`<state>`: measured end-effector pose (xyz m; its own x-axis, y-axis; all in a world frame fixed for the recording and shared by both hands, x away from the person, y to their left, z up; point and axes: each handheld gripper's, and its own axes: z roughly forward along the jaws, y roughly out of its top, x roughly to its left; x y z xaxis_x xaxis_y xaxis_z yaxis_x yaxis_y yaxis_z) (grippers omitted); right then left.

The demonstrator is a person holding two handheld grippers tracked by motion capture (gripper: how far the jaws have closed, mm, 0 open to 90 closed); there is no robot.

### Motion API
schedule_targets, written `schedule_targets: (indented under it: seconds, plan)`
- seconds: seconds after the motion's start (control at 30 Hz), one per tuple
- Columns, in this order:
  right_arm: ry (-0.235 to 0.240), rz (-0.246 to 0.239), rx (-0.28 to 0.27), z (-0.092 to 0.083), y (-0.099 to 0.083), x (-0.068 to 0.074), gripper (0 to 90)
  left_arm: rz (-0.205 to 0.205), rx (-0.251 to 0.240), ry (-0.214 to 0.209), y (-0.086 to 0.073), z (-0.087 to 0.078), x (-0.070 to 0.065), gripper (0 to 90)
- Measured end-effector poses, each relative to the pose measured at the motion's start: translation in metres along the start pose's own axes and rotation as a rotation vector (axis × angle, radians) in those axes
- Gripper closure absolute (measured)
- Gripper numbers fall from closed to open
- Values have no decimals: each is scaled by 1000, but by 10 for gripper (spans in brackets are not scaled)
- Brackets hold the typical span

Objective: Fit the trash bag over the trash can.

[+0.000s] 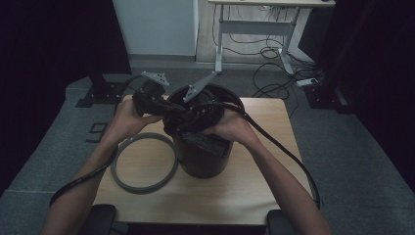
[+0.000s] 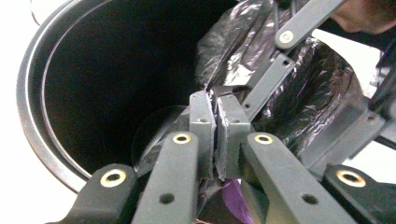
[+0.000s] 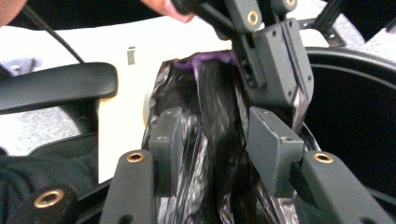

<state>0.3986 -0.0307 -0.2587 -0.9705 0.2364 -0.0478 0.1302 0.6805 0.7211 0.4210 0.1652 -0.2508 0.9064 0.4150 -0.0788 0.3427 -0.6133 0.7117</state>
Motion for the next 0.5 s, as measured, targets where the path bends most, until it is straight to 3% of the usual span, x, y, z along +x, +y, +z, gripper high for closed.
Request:
schedule_targets:
  seconds: [0.07,0.1,0.23,0.5]
  plan:
    - [-16,0,5,3,2,0,547,-5,-2,17,0,0,1,859]
    - [-24,-3,9,5,3,-1,590,-8,-7,6,-1,0,2,858]
    - [-38,-7,36,12,3,-1,861,-12,-21,-6,-2,-1,3,860]
    - [-77,28,20,-4,-7,-8,890,-3,-49,28,-8,-11,5,871]
